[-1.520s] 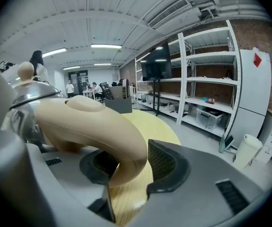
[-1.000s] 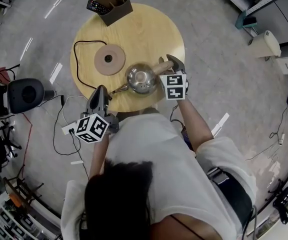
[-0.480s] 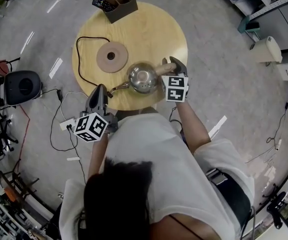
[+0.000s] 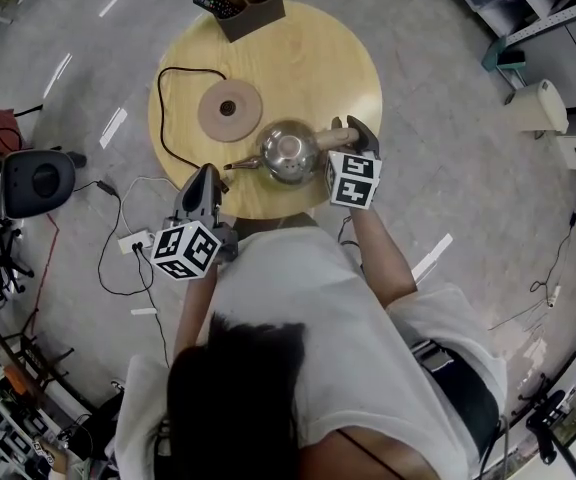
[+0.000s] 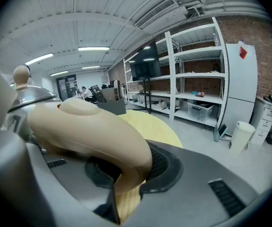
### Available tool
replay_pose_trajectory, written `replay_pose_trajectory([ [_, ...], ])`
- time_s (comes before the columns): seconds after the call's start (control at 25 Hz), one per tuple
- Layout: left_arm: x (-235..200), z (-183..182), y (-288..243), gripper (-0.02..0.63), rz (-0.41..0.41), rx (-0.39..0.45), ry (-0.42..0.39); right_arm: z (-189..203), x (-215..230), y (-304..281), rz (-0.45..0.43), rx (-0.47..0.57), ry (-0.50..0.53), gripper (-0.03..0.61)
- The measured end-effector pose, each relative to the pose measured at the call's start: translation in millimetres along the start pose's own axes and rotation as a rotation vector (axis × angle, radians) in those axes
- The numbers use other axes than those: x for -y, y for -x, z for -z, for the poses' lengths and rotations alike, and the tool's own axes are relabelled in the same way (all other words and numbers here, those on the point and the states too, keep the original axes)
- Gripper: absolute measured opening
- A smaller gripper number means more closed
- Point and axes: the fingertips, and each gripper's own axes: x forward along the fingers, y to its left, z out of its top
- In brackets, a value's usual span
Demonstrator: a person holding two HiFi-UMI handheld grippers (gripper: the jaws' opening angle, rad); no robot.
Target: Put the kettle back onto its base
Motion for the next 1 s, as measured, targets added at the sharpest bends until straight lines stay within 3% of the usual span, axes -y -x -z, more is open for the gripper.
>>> replay_pose_trajectory([
  [0.2, -4.3, -0.6, 0.9, 0.028, -0.009, 0.002, 0.006, -7.6, -0.6, -4.5, -0.016, 0.011, -0.062, 0.104],
  [0.48, -9.2, -5.3, -0.9, 0.028, -0.011, 0.014, 0.015, -48.9, -9.6, -7.2, -0.023, 0.065, -0.059, 0.104],
  [0.88, -18.6, -27.1, 0.2, 0.027, -0.01, 0.09, 0.13, -88.1, -24.6, -22.3, 0.013, 0.081, -0.044, 0.104],
  [1.0, -21.7, -31.7, 1.3, 0.028, -0.014, 0.1, 0.122, -93.1, -33.4, -29.8, 0.013, 0.075, -0.039, 0.104],
])
